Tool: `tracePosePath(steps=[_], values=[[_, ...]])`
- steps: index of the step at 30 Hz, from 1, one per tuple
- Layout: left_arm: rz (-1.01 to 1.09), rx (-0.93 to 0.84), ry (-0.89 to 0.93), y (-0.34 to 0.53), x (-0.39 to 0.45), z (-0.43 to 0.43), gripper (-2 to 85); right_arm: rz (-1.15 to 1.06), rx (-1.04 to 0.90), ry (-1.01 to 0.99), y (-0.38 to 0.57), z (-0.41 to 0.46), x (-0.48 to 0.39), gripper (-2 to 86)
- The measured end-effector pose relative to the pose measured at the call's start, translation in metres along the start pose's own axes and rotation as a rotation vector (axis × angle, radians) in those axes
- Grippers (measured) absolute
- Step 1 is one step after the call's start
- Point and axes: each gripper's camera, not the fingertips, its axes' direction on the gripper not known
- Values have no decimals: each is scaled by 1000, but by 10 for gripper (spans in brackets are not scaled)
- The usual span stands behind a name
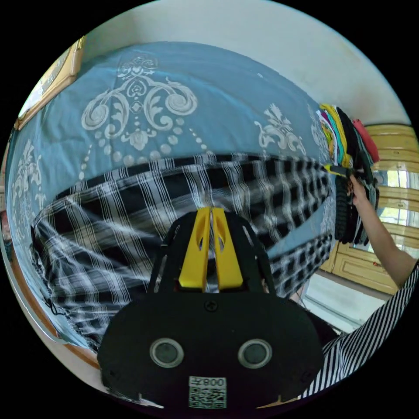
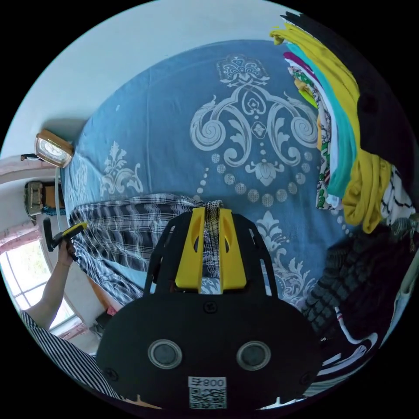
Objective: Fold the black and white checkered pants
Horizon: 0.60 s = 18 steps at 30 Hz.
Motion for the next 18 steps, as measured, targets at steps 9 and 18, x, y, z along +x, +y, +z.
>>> tracePosePath(steps=[9, 18], values=[[-35, 43, 23, -7, -5, -56, 2, 44, -31, -50, -48, 35, 14, 63], [-147, 138, 16, 91, -37, -148, 10, 71, 48, -15, -53, 53, 9, 69]])
